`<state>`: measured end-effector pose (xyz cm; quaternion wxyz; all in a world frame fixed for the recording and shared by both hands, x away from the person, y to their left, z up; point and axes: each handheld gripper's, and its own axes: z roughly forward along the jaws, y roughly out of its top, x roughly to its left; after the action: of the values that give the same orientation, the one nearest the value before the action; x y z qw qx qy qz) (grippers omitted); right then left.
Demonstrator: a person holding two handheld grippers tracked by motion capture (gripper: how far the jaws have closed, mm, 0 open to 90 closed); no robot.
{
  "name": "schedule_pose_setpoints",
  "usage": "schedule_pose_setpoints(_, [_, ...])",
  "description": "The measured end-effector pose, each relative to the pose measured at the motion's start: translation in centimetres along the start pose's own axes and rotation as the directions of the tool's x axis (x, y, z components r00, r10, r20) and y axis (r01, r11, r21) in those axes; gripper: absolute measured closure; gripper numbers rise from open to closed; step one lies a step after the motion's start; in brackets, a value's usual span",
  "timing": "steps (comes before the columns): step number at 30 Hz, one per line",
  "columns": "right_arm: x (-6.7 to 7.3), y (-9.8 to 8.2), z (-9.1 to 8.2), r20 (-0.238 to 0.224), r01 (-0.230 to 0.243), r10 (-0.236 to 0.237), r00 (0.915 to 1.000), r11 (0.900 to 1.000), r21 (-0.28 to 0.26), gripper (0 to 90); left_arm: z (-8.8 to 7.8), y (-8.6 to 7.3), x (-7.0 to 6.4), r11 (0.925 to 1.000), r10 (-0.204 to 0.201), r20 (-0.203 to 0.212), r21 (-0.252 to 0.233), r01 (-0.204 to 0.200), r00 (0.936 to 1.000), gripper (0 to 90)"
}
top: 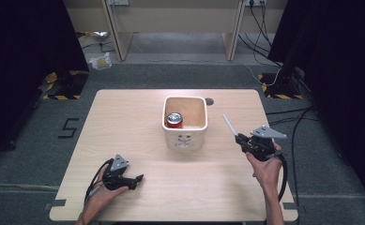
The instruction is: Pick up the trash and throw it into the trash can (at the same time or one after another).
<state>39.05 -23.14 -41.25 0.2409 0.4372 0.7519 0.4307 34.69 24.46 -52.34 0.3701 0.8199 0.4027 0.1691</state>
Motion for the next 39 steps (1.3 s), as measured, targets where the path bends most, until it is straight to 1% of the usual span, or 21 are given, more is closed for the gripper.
schedule_pose_setpoints(5, [0.0, 1.1, -0.2, 0.002, 0.011, -0.011, 0.9999, 1.0, -0.016, 80.9, 0.0, 0.0, 0.0, 1.0, 0.0, 0.0, 0.0, 0.0, 1.0, 13.7])
schedule_pose_setpoints(10, [0.3, 2.6, -0.4, 0.0, 0.026, -0.026, 0.9997, 0.999, -0.036, 80.9, 0.0, 0.0, 0.0, 1.0, -0.001, 0.0, -0.001, 0.001, 1.0, 13.6])
schedule_pose_setpoints(16, [0.8, 4.9, -0.3, -0.013, 0.052, -0.053, 0.9985, 0.997, -0.061, 80.9, 0.0, 0.0, 0.0, 1.0, -0.001, 0.0, -0.001, 0.001, 1.0, 13.7])
schedule_pose_setpoints(18, [1.1, 5.7, -0.3, -0.031, 0.053, -0.055, 0.998, 0.996, -0.071, 80.9, 0.0, 0.0, 0.0, 1.0, -0.002, 0.0, -0.001, 0.002, 1.0, 13.7])
schedule_pose_setpoints(20, [1.3, 6.4, -0.1, -0.03, 0.062, -0.064, 0.9975, 0.995, -0.072, 80.9, 0.0, 0.0, 0.0, 1.0, 0.001, -0.001, 0.0, -0.001, 1.0, 13.7])
schedule_pose_setpoints(23, [1.7, 7.2, 0.3, -0.043, 0.071, -0.075, 0.9963, 0.995, -0.076, 80.9, 0.0, 0.0, 0.0, 1.0, 0.001, -0.001, 0.0, -0.001, 1.0, 13.6])
schedule_pose_setpoints(30, [2.5, 8.4, 1.3, -0.058, 0.089, -0.093, 0.994, 0.993, -0.073, 80.8, 0.0, 0.0, 0.0, 1.0, -0.002, -0.001, -0.003, 0.002, 1.0, 13.7])
schedule_pose_setpoints(39, [3.3, 9.6, 1.9, -0.072, 0.103, -0.109, 0.9915, 0.992, -0.078, 80.8, 0.0, 0.0, 0.0, 1.0, -0.001, -0.001, -0.002, 0.001, 1.0, 13.6])
